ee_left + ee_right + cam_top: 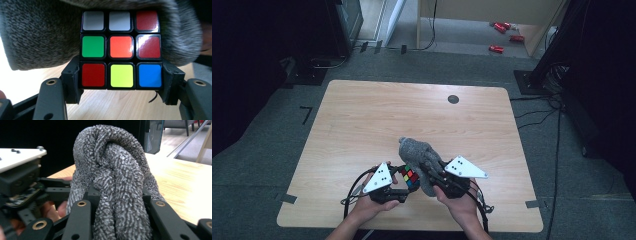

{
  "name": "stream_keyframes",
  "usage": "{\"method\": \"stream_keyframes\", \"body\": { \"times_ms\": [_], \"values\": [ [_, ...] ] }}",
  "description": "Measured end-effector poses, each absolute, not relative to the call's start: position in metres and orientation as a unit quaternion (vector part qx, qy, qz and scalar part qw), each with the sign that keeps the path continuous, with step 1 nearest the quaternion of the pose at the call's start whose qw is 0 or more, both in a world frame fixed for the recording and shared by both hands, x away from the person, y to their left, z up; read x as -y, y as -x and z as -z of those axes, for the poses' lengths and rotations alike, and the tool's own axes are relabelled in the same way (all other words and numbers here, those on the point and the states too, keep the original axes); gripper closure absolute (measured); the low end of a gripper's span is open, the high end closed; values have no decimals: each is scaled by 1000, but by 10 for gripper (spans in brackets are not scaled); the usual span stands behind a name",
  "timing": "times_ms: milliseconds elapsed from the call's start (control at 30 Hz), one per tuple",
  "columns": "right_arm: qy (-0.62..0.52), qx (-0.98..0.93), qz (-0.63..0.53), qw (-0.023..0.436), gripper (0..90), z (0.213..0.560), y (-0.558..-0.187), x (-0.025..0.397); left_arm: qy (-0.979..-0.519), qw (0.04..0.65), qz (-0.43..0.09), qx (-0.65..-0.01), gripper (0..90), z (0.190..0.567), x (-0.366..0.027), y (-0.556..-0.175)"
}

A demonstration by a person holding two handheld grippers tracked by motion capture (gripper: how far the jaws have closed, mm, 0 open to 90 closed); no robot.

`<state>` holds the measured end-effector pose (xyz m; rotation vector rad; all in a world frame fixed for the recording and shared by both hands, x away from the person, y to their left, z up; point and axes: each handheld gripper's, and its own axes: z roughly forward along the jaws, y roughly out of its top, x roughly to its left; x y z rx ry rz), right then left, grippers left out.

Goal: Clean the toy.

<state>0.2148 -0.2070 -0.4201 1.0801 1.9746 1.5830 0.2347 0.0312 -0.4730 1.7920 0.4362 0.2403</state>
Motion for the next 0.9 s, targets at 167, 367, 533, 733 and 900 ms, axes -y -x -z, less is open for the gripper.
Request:
{"method": "stream_keyframes", "body": {
  "times_ms": [167, 367, 533, 733, 900],
  "values": [
    [-423, -698, -545, 191, 677, 430, -224, 220, -767, 601, -107, -198, 350, 471, -35, -238],
    [-377, -707, -564, 200, 683, 414, -210, 203, -774, 593, -106, -194, 350, 474, -30, -235],
    [-387, -707, -559, 196, 687, 422, -216, 207, -774, 592, -108, -197, 350, 473, -32, -236],
    [-409, -709, -541, 196, 697, 431, -223, 214, -774, 589, -105, -207, 350, 474, -32, -239],
    [-385, -709, -561, 187, 702, 421, -215, 203, -783, 575, -113, -206, 349, 477, -28, -238]
  ]
}}
